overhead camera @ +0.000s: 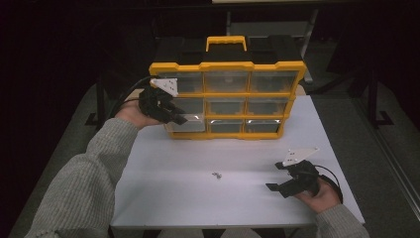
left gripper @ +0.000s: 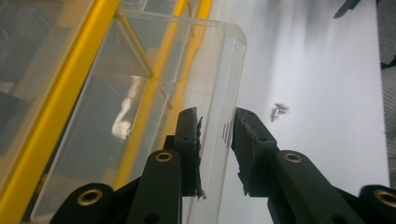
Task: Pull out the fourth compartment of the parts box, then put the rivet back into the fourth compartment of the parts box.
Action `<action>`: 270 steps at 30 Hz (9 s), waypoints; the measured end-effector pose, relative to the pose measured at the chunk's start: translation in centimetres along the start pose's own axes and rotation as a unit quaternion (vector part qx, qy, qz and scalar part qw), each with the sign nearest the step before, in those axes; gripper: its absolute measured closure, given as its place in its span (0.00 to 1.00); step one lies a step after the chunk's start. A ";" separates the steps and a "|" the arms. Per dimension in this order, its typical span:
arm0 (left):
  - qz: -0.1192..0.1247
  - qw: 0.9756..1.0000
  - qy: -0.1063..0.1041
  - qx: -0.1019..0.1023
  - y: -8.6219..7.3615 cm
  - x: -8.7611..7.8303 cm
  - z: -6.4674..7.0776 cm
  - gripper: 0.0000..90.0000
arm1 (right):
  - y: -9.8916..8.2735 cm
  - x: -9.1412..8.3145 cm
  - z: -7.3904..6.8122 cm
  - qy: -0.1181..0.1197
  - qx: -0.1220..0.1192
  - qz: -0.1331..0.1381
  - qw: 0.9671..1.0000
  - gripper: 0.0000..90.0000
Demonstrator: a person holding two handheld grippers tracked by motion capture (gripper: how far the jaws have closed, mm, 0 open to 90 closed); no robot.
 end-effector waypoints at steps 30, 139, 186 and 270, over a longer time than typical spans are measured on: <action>0.014 1.000 -0.019 0.007 -0.5 -0.4 1.4 0.80 | -0.1 0.1 -0.2 0.003 0.002 -0.003 1.000 0.21; 0.104 0.985 0.072 -0.118 -13.6 1.0 10.6 0.43 | -0.1 0.7 1.8 -0.039 0.035 -0.007 0.999 0.19; 0.100 0.979 0.118 -0.136 -14.8 0.7 10.3 0.32 | 10.4 2.7 -1.4 0.055 -0.051 -0.037 0.996 0.36; 0.104 0.979 0.121 -0.131 -14.9 0.7 10.0 0.32 | 9.8 14.9 -5.2 0.156 -0.111 -0.136 0.972 0.81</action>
Point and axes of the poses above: each handheld gripper's, and its own axes: x roughly forward along the jaws, y roughly out of its top, z roughly to its right, the point moved 9 cm from there along x, roughly forward along the jaws, and after that the axes turned 6 degrees about z, right-handed, at the moved point
